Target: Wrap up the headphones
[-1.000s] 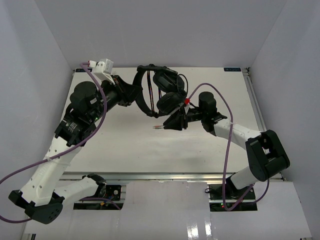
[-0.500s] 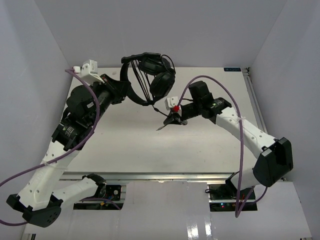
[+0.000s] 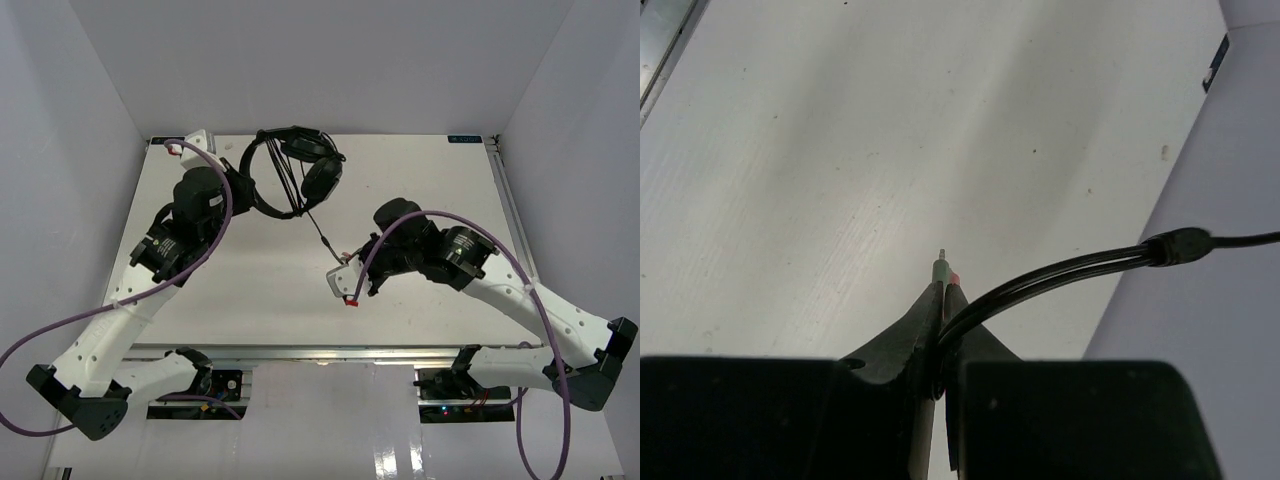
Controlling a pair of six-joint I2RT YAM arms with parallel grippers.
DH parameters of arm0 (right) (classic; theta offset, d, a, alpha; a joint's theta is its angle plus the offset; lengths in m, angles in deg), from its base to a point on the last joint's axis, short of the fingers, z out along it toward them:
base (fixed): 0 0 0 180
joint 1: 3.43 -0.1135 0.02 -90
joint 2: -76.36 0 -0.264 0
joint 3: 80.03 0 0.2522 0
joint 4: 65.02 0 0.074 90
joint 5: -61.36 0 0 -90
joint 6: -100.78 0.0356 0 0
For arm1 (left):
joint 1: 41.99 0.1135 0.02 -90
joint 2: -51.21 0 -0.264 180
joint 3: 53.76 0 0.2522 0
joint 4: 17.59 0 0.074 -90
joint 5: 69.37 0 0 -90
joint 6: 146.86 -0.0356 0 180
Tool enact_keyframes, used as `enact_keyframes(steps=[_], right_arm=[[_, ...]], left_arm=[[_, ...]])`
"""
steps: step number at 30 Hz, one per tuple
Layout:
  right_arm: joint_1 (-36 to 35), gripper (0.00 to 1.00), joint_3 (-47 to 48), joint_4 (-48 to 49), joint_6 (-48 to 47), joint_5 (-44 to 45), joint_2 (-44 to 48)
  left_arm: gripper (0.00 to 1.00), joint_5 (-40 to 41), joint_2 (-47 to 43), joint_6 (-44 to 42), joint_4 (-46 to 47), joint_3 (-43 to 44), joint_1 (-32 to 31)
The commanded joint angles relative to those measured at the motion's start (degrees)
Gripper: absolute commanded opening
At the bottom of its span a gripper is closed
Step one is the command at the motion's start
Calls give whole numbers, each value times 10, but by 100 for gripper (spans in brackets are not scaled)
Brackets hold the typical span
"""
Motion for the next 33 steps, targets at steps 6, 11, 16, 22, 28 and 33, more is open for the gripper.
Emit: enact_keyframes(steps=[6,11,16,22,28,33], right_arm=[[-105,8,37,-35,-47,279,-32],[-141,8,68,-40,-87,409,-68],[-172,8,98,-42,-126,490,-95],[-183,8,93,44,-198,535,-107],[-175,8,41,122,-230,505,-100],[-147,8,24,150,-221,470,-117]], left_arm=[[0,33,45,-3,26,-10,3],[0,12,87,-29,13,-22,3],[0,-10,118,-38,10,-54,3],[0,-68,154,-52,19,-82,3],[0,-199,152,-106,43,-109,2],[0,-262,140,-157,43,-132,2]])
